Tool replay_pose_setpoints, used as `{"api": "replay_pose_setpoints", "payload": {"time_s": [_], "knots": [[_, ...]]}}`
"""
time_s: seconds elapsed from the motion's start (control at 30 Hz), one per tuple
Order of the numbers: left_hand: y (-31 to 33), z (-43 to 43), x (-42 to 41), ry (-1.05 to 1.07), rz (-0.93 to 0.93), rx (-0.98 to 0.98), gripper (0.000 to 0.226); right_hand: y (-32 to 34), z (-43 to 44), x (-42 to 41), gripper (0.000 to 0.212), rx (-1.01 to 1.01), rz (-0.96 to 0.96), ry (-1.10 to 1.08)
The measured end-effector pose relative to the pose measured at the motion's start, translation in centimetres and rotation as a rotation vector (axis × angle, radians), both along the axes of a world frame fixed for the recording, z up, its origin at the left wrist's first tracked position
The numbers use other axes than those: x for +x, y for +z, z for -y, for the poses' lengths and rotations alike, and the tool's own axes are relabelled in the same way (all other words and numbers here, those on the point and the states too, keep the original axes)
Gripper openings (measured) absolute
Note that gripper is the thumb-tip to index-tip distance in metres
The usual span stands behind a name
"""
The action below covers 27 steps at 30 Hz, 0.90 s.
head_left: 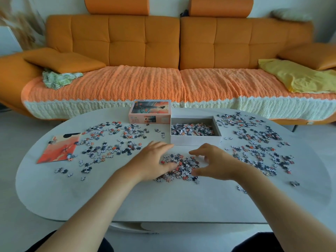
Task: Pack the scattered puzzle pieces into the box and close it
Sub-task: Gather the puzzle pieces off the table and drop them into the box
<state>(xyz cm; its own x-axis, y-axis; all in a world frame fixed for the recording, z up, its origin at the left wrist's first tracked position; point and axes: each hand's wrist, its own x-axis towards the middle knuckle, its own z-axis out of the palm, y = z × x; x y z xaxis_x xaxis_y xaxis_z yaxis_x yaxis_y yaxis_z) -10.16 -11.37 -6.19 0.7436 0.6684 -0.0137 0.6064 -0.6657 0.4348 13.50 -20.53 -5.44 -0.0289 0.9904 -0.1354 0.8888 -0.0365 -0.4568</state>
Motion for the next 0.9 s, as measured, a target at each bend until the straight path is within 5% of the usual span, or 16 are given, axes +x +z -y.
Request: {"api": "replay_pose_setpoints", "payload": {"time_s": [0.13,0.53,0.77,0.9], "knots": [[-1.2,-0.8,-1.4,-0.047,-0.233,0.008,0.109,-0.6,-0.2,-0.7,0.083,-0.012,0.081,0.010],[-1.5,-1.0,1.2,-0.093,0.010,0.069,0.061,-0.1,-1.9,-1.6,0.076,-0.033,0.086,-0.029],[-1.3,-1.6,2.4,-0.040,0.078,0.112,0.029,0.5,-3.1,-1.9,0.030,-0.005,-0.032,-0.103],[-1.0,-1.8,2.7,-0.005,0.127,0.031,0.019,0.7,-3.4,-1.9,0.031,-0.039,-0.037,-0.134]]}}
